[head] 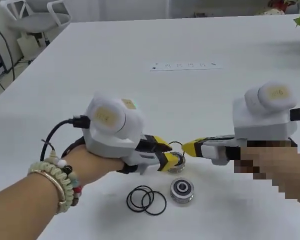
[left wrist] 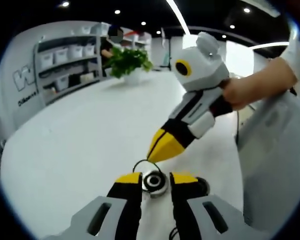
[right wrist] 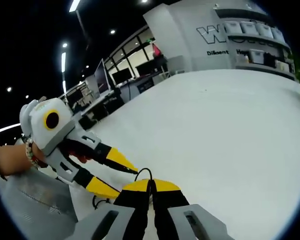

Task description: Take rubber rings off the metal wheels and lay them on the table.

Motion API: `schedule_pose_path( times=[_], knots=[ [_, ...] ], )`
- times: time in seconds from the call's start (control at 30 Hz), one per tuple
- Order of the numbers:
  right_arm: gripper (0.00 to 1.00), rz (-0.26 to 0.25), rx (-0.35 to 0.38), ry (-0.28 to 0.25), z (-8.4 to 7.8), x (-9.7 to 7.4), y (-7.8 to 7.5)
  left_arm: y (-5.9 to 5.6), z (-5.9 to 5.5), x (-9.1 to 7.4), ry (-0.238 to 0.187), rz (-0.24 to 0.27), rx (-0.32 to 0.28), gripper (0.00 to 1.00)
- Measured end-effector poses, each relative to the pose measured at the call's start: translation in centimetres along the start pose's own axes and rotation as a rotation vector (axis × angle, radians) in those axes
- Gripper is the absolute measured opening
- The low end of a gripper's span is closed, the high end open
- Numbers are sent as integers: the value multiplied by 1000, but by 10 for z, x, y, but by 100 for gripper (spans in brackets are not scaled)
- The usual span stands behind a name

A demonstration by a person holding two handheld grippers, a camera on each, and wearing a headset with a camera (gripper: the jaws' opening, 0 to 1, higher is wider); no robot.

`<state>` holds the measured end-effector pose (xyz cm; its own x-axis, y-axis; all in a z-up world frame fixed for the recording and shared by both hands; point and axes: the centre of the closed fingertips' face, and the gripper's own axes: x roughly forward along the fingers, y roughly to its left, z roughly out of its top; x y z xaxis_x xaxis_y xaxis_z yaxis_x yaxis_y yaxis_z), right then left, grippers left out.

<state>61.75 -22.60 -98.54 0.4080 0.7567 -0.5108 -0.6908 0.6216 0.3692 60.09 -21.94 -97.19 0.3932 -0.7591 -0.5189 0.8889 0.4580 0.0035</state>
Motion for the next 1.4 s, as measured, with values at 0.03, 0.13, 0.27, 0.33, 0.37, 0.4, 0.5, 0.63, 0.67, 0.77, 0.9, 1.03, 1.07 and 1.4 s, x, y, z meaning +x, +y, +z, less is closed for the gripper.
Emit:
schedule_pose_path(
  times=[0.03,0.13,0.27,0.33,0.37,0.4,0.5,0.63,0.67,0.77,0.9,1.03,1.07,1.4],
  knots=[
    [0,-1,2,-2,1,0,0,0,4,-2,-4,2,2,28],
    [0,0,-3,-8,4,-2,3,2,16,-9,-9,15,16,28],
    [0,13,-24,-26,11,-4,11,8,36,-24,-24,40,43,31],
    [0,25,-31,-29,13,-4,16,11,46,-34,-44,53,42,35],
    [0,29,-36,-30,14,-4,18,11,50,-37,-56,55,42,36],
    [0,33,-42,-31,15,-4,19,10,53,-41,-62,53,46,37],
    [0,47,-52,-33,17,-4,25,6,60,-55,-78,50,82,37],
    [0,72,-71,-29,18,-3,32,4,65,-76,-82,74,112,40],
    [0,77,-77,-28,18,-3,34,2,65,-83,-89,82,111,41],
    [0,91,-86,-27,19,-4,38,-4,62,-98,-98,84,110,43],
    [0,111,-83,-22,19,-4,42,-9,54,-112,-94,95,107,44],
    [0,127,-90,-7,17,-4,47,-16,42,-122,-89,108,101,52],
    [0,131,-93,-2,16,-4,49,-17,39,-125,-86,111,96,54],
    [0,199,-115,64,1,0,64,-31,18,-146,-122,100,54,67]
  ],
)
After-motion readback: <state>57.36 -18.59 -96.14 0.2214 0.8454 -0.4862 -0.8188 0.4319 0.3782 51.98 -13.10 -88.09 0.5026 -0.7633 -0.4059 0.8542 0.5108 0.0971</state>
